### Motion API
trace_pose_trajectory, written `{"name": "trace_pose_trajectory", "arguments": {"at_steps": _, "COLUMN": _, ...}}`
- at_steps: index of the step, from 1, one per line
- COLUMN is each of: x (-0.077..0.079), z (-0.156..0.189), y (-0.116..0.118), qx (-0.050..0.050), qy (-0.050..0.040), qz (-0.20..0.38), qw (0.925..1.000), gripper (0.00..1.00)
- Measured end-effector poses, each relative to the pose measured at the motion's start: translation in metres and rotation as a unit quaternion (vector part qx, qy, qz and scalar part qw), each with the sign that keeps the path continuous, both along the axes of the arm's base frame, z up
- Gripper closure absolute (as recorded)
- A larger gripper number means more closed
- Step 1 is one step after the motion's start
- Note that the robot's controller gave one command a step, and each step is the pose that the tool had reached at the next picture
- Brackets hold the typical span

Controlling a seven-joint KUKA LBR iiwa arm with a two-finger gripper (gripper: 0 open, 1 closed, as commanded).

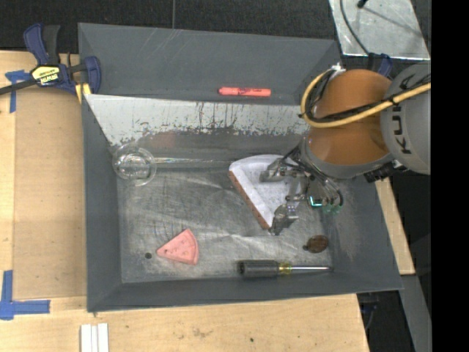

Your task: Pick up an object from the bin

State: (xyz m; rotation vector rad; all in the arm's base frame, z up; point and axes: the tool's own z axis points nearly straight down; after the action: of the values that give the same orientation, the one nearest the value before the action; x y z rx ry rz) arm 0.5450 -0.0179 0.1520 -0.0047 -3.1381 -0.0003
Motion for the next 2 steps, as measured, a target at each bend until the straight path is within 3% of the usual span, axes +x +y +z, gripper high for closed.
{"name": "trace_pose_trajectory", "arguments": {"at_steps": 1, "x": 0.002, "z": 0.003, "y": 0.0, "qx": 0.0, "qy": -0.0033, "qz": 0.0, "qw": 1.0, "gripper": 0.0}}
{"name": "trace_pose_trajectory", "arguments": {"at_steps": 2, "x": -0.055, "z": -0.078, "y": -0.027, "qx": 0.0, "qy": -0.0072, "qz": 0.086, "qw": 0.9963, "gripper": 1.0}}
